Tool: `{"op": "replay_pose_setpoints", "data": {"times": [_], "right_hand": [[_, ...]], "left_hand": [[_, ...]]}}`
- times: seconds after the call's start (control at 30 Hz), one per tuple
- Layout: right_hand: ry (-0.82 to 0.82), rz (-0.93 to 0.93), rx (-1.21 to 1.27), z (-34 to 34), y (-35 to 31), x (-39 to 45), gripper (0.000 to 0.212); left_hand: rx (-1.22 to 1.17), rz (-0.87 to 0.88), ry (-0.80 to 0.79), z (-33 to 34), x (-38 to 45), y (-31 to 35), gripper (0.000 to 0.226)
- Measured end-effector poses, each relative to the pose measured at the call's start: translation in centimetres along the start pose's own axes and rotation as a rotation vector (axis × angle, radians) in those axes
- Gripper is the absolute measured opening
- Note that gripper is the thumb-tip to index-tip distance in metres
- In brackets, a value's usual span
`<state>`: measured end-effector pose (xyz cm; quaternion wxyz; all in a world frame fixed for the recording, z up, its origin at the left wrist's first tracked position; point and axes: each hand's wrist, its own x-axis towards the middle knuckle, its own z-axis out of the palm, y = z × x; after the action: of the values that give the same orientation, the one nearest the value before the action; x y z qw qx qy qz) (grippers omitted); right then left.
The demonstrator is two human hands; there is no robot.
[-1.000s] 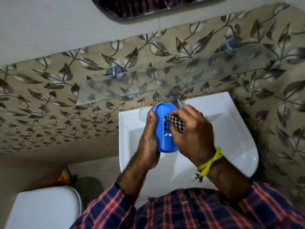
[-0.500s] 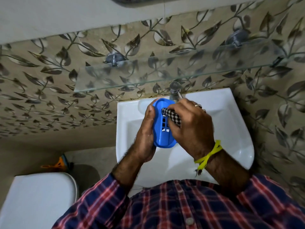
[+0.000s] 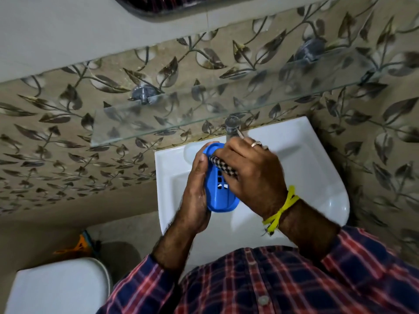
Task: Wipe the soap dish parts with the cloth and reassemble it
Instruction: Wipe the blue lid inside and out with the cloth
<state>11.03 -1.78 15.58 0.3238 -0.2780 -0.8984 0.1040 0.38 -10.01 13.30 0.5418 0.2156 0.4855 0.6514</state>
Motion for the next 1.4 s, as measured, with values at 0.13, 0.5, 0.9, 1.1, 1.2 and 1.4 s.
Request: {"op": "replay_pose_setpoints", "data": {"times": [0.13, 0.5, 0.9, 1.1, 1.2, 1.4], "right_hand": [[0.028, 0.257, 0.0, 0.1, 1.3, 0.2, 0.017], [-0.016, 0.21, -0.055, 0.4, 0.4, 0.7, 0.018], [-0.162, 0.037, -0.053, 0.0, -0.4, -2.2, 0.012], [-0.074, 0.13, -0.004, 0.0, -0.2, -1.0, 0.015], [-0.127, 0.042, -0.001, -0.5, -0.3, -2.4, 0.013], [-0.173, 0.092, -0.078, -0.7, 0.2, -1.6, 0.017]], "left_hand": [[0.023, 0.009, 0.017, 0.3, -0.1, -0.1, 0.063], [-0.025, 0.045, 0.061, -0.5, 0.3, 0.0, 0.049], [-0.039, 0.112, 0.14, -1.2, 1.1, 1.0, 0.046], [-0.031, 0.125, 0.14, -0.5, 1.7, 0.8, 0.041], [-0.04, 0.152, 0.138, -0.7, 2.3, 1.4, 0.041], [-0.019, 0.16, 0.137, -0.4, 2.9, 1.1, 0.041]]}}
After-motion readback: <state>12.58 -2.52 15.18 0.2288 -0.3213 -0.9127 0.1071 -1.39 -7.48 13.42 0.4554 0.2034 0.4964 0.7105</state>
